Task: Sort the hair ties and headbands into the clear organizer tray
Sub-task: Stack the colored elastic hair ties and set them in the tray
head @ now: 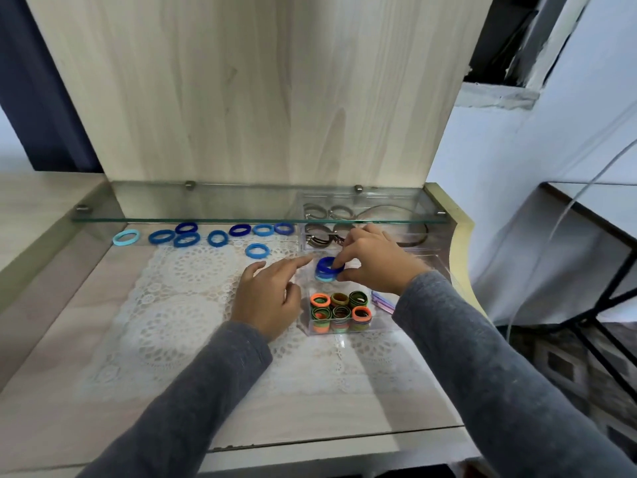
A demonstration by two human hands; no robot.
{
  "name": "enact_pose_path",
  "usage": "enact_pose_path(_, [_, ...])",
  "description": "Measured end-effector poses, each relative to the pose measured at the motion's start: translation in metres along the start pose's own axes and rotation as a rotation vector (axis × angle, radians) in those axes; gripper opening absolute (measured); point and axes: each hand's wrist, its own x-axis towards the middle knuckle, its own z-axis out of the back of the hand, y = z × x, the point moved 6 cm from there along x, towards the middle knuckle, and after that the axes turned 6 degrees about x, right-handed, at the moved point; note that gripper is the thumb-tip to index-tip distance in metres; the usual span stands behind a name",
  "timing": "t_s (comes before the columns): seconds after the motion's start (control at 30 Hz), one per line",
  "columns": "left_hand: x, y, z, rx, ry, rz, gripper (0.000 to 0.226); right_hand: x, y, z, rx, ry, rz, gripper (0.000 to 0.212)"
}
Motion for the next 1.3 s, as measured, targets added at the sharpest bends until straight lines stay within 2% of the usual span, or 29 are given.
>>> enact_pose_path(0.07, [-0.003, 0.005, -0.008, 0.047, 0.01, -0.05, 0.052, 0.004, 0.0, -0.004, -0.003, 0.021, 0.003, 0.028])
enact_pose_path(0.7, [-0.006, 0.002, -0.009, 0.011, 0.023, -0.048, 0.055, 0.024, 0.005, -0.025, -0.039, 0.209, -0.032, 0.028])
enact_pose_path(0.9, [-0.006, 0.002, -0.008, 0.004, 0.016, -0.037, 0.055, 0.021, 0.011, -0.024, -0.084, 0.278, -0.038, 0.037])
enact_pose_path(1.3, [-0.007, 0.001, -0.008, -0.001, 0.023, -0.041, 0.055, 0.016, 0.019, -0.024, -0.052, 0.24, -0.075, 0.039])
